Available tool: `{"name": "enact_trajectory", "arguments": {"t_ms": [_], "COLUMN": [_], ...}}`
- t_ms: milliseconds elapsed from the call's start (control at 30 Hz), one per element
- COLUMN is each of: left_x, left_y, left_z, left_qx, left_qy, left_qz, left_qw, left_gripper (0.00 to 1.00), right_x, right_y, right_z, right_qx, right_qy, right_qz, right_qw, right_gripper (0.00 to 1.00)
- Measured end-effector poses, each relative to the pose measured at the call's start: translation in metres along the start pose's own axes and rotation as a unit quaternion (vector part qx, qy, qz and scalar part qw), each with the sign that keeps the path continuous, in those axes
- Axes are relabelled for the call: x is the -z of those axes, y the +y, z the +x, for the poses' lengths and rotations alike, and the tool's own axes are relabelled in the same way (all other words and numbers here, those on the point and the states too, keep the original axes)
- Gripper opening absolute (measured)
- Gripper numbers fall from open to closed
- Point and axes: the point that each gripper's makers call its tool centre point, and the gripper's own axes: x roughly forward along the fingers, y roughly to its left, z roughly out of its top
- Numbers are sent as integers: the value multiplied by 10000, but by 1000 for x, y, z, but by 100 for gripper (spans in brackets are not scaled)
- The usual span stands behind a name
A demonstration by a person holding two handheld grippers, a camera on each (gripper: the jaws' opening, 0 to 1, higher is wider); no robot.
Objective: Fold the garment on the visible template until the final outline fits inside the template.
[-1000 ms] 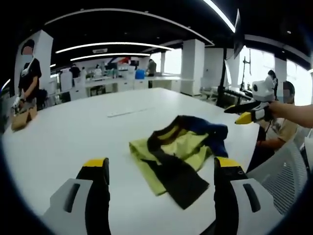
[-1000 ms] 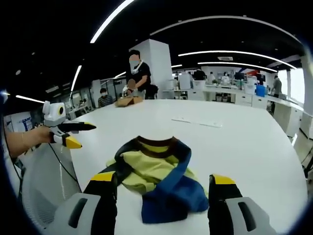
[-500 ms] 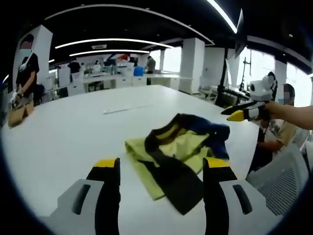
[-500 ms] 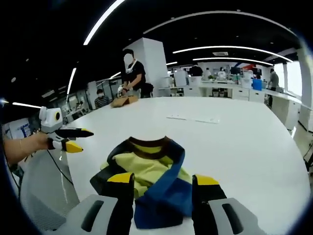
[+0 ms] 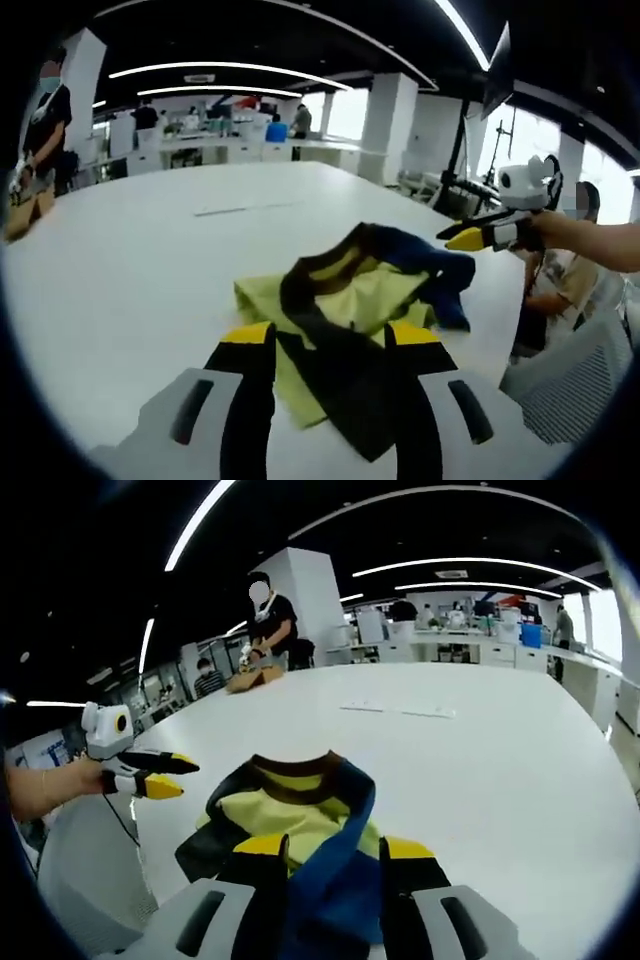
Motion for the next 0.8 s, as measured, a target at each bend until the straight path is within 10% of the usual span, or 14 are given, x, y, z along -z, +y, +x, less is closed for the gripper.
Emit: {"name": "enact_trajectory", "arguments": {"t_ms": [800], "left_x": [27], "left_y": [-6], "left_z": [33], "left_qx": [390], "left_qy": [561], "left_qz": [-412], "left_qw": [9968], "left_gripper": [13], "right_x": [16], "right_y": [-6], "right_z": [30], "right_qx": [-46], "right_qy": [347], "right_qz": [3], "right_qw": [9994], "right_gripper": [19]}}
